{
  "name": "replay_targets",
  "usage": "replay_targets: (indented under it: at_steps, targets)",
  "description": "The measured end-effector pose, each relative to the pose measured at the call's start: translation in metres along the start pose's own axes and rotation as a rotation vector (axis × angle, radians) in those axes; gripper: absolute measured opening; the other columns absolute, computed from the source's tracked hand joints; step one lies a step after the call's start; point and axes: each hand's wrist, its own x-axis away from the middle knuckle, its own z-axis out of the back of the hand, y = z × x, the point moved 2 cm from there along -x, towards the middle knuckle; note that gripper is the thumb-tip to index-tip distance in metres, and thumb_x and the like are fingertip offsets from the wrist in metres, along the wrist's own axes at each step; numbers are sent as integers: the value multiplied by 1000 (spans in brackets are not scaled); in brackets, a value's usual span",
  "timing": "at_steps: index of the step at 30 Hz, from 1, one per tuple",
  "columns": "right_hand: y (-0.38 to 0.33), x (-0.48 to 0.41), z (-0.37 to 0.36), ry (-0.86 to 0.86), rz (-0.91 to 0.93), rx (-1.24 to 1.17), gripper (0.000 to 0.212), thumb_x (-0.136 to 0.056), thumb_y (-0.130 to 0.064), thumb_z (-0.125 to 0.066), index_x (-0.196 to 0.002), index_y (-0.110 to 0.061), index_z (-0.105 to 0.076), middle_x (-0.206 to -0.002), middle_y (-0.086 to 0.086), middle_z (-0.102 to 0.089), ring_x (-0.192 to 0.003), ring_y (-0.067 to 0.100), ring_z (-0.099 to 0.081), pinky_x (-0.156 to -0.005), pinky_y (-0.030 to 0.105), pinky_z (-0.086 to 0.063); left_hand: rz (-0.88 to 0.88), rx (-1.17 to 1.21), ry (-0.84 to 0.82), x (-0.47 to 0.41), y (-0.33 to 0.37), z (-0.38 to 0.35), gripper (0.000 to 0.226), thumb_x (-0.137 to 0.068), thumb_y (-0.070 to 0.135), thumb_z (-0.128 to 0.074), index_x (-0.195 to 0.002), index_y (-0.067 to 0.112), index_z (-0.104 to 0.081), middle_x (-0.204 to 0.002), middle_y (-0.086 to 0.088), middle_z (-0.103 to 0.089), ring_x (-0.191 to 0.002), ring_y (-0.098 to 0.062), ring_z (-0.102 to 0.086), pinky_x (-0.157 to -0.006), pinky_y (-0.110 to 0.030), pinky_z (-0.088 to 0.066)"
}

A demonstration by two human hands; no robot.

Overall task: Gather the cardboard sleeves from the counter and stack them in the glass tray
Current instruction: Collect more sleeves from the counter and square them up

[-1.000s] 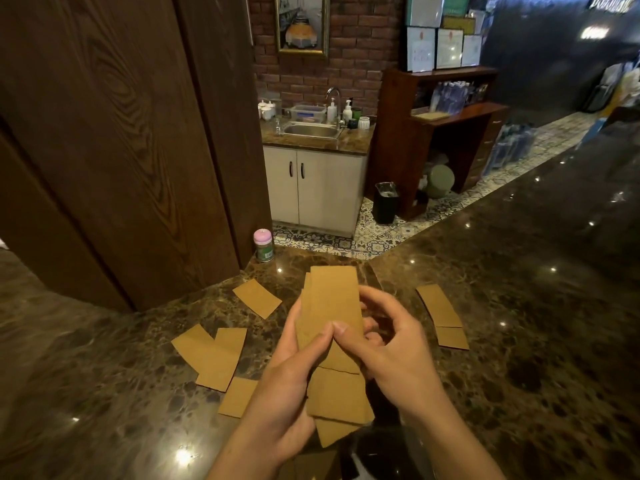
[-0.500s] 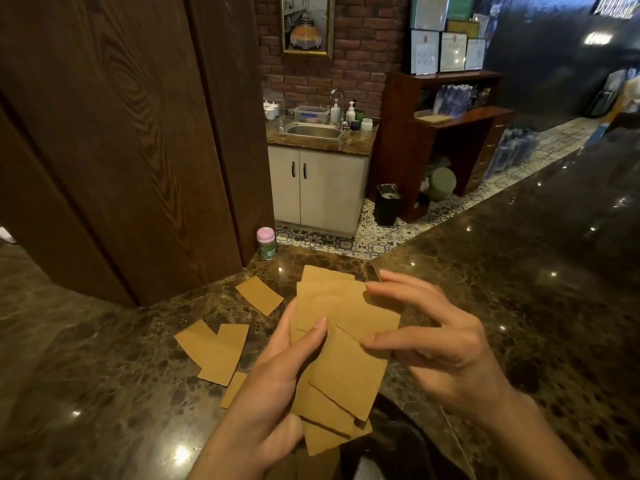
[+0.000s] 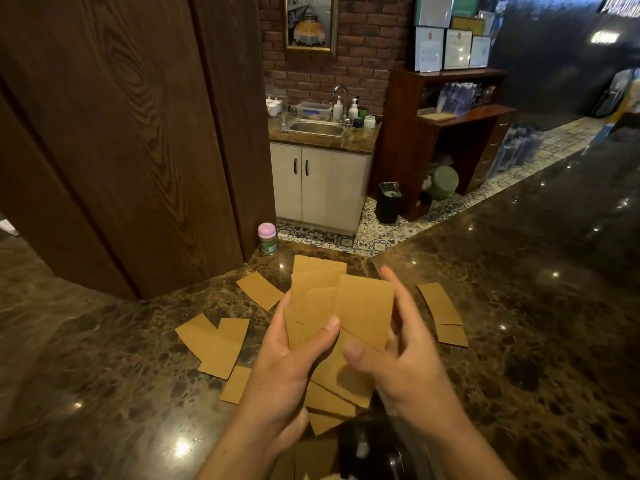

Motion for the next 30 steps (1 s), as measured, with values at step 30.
replay_targets:
  at_steps: [30]
  targets:
    - [-14, 3, -14, 179, -104, -317, 30, -81, -10, -74, -111, -10, -73, -102, 13, -81, -90, 25, -79, -74, 34, -65, -28, -59, 33, -4, -7, 8, 35, -88, 22, -66, -120, 10, -68, -110, -17, -77, -99, -29, -75, -83, -41, -62]
